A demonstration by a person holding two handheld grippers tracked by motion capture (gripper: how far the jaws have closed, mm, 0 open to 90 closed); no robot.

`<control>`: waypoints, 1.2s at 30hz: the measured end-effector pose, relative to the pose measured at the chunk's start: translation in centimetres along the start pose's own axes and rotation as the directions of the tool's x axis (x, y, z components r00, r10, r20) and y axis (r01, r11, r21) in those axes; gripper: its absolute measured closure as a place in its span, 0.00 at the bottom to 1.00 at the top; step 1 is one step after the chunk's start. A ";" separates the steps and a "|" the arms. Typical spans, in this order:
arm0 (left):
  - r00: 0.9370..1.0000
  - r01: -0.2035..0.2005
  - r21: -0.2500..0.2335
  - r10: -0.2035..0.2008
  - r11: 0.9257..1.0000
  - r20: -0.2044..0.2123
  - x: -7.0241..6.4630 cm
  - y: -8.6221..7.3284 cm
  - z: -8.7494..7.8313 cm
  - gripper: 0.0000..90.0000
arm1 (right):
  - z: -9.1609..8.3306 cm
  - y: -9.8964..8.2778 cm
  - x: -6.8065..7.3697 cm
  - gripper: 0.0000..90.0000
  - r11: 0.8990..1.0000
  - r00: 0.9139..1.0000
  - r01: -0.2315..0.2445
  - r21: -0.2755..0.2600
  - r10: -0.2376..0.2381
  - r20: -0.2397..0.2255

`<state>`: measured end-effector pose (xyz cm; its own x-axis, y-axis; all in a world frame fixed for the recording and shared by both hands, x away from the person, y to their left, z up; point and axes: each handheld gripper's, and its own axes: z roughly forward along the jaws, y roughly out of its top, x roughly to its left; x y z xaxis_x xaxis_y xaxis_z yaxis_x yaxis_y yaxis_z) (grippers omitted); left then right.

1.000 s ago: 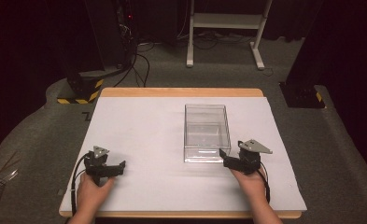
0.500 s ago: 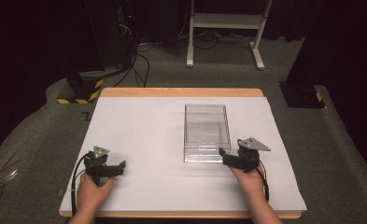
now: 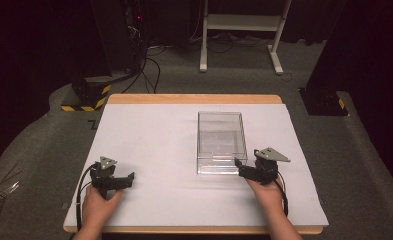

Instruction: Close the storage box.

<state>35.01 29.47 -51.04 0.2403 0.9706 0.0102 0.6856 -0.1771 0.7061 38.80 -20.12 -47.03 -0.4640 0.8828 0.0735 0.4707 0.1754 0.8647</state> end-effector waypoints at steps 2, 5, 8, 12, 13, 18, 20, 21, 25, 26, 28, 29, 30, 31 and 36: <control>1.000 0.000 0.000 0.000 1.000 0.000 0.0 0.0 0.0 0.01 | -0.1 0.0 0.0 0.18 1.000 1.000 -0.001 -0.003 0.001 -0.002; 1.000 0.000 0.000 0.000 1.000 0.000 0.0 0.0 0.0 0.01 | -0.3 0.1 0.0 0.19 1.000 1.000 -0.003 -0.011 0.003 -0.009; 1.000 0.000 0.000 0.000 1.000 0.001 0.0 0.0 0.0 0.01 | -0.6 0.1 0.0 0.19 1.000 1.000 0.000 -0.014 0.000 -0.015; 1.000 0.000 0.000 0.000 1.000 0.000 0.0 0.0 0.0 0.01 | -1.2 0.0 0.3 0.19 1.000 1.000 0.008 -0.018 -0.009 -0.027; 1.000 0.000 0.000 0.000 1.000 0.000 0.0 0.0 0.0 0.01 | -1.3 0.0 0.4 0.19 1.000 1.000 0.011 -0.019 -0.011 -0.028; 1.000 0.000 0.000 0.000 1.000 0.000 0.0 0.0 0.0 0.01 | -1.9 -0.2 0.6 0.19 1.000 0.999 0.009 -0.023 -0.010 -0.034; 1.000 0.000 0.000 0.000 1.000 0.000 0.0 0.0 0.0 0.01 | -2.1 -0.4 0.5 0.19 1.000 0.999 0.009 -0.023 -0.010 -0.033; 1.000 0.000 0.000 0.000 1.000 0.001 0.0 0.0 0.0 0.01 | -2.2 -0.5 0.5 0.19 1.000 0.999 0.008 -0.023 -0.009 -0.033; 1.000 0.000 0.000 0.000 1.000 0.001 0.0 0.0 0.0 0.01 | -2.8 -1.0 0.2 0.20 1.000 1.000 0.003 -0.020 -0.004 -0.029; 1.000 0.000 0.000 0.000 1.000 0.000 0.0 0.0 0.0 0.01 | -3.0 -1.2 0.1 0.20 1.000 1.000 0.005 -0.020 -0.005 -0.026; 1.000 0.000 0.000 0.000 1.000 0.001 0.0 0.0 0.0 0.01 | -3.2 -1.5 -0.1 0.20 1.000 1.000 0.004 -0.017 -0.004 -0.022; 1.000 0.000 0.000 0.000 1.000 0.001 0.0 0.0 0.0 0.01 | -3.4 -1.7 -0.3 0.20 1.000 1.000 0.004 -0.014 -0.004 -0.018; 1.000 0.000 0.000 0.000 1.000 0.001 0.0 0.0 0.0 0.01 | -3.5 -1.9 -0.4 0.20 1.000 1.000 0.000 -0.009 0.000 -0.014; 1.000 0.000 0.000 0.000 1.000 0.001 0.0 0.0 0.0 0.01 | -3.6 -2.1 -0.6 0.20 1.000 1.000 -0.002 -0.009 0.002 -0.010; 1.000 0.000 -0.002 0.000 1.000 0.000 0.0 0.0 0.0 0.01 | -4.3 -3.2 -1.7 0.20 1.000 1.000 -0.008 0.012 0.008 0.018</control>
<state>35.00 29.46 -51.06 0.2398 0.9708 0.0101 0.6842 -0.1764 0.7077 34.87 -24.08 -47.76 -0.4466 0.8919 0.0709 0.4829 0.1735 0.8583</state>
